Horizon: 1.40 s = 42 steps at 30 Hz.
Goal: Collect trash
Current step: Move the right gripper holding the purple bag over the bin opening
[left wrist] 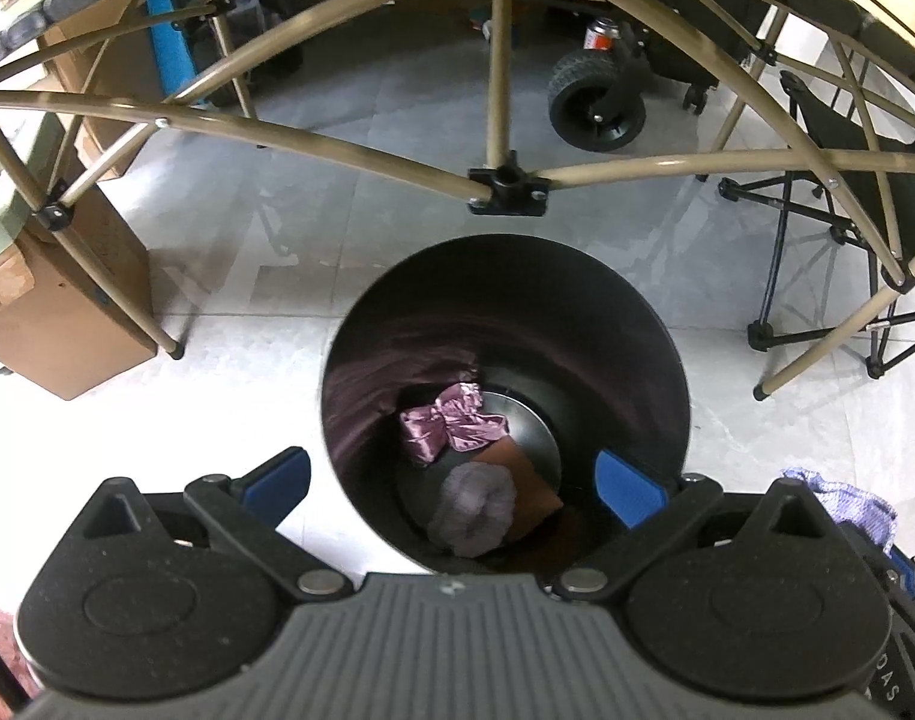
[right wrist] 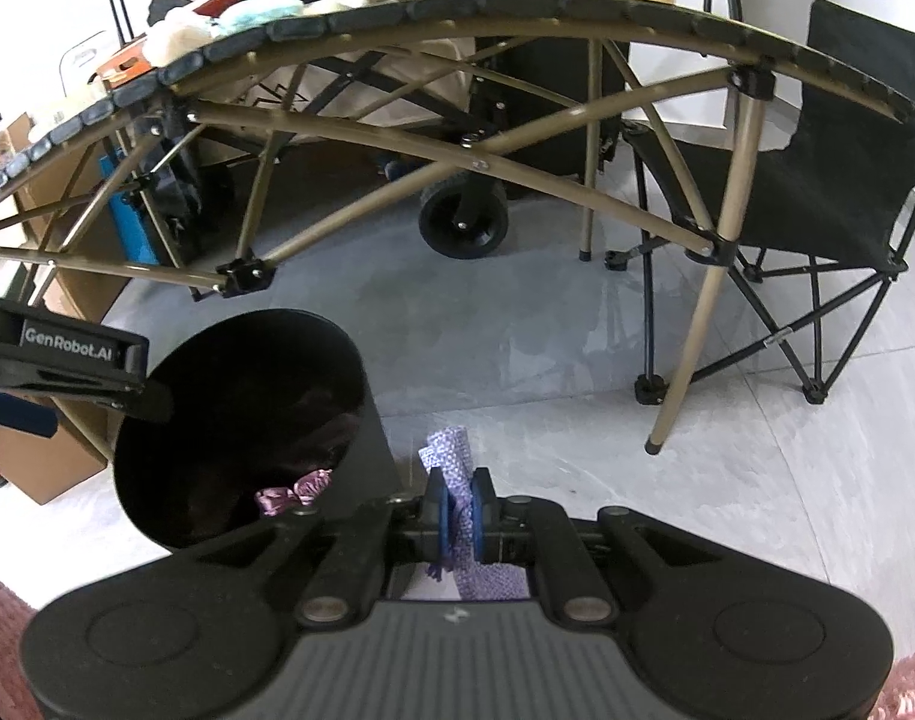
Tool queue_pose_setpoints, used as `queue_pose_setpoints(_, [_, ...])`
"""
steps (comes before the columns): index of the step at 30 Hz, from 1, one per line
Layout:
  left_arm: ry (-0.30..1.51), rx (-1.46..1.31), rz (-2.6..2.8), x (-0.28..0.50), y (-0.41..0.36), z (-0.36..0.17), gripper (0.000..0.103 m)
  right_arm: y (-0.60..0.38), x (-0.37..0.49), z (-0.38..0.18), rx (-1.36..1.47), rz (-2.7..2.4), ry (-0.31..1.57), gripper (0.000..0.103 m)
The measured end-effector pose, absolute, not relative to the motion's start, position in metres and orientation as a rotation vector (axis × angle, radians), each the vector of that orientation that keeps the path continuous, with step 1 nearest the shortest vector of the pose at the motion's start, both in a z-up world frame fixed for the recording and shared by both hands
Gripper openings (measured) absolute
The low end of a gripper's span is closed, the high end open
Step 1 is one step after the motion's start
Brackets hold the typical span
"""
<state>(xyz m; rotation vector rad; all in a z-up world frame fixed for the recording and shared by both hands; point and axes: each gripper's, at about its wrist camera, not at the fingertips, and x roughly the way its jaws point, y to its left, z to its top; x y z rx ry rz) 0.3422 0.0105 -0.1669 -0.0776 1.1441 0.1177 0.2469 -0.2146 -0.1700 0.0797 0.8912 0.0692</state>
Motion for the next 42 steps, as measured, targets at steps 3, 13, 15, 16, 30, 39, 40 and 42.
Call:
queue_pose_setpoints(3, [1.141,-0.082,0.124,0.340,0.017,-0.165,0.103,-0.206,0.248,-0.167,0.072,0.085,0.883,0.007])
queue_pose_setpoints(13, [1.128,-0.106,0.151,0.332,0.044,-0.160,0.103,-0.177,0.254,-0.154,0.052,0.134,0.850,0.007])
queue_pose_setpoints(15, [1.127,-0.111,0.159,0.330,0.050,-0.160,0.103,-0.171,0.256,-0.151,0.047,0.145,0.843,0.007])
queue_pose_setpoints(16, [1.127,-0.113,0.162,0.329,0.053,-0.160,0.103,-0.167,0.257,-0.149,0.045,0.152,0.838,0.007])
queue_pose_setpoints(30, [1.132,-0.162,0.245,0.315,0.106,-0.165,0.103,-0.118,0.278,-0.136,0.003,0.247,0.809,0.007])
queue_pose_setpoints(39, [1.141,-0.193,0.287,0.307,0.134,-0.170,0.103,-0.083,0.300,-0.140,-0.029,0.305,0.832,0.007])
queue_pose_setpoints(40, [1.142,-0.196,0.291,0.307,0.137,-0.170,0.103,-0.079,0.303,-0.141,-0.033,0.309,0.835,0.007])
queue_pose_setpoints(42, [1.143,-0.201,0.300,0.306,0.142,-0.172,0.103,-0.073,0.307,-0.143,-0.039,0.317,0.842,0.007])
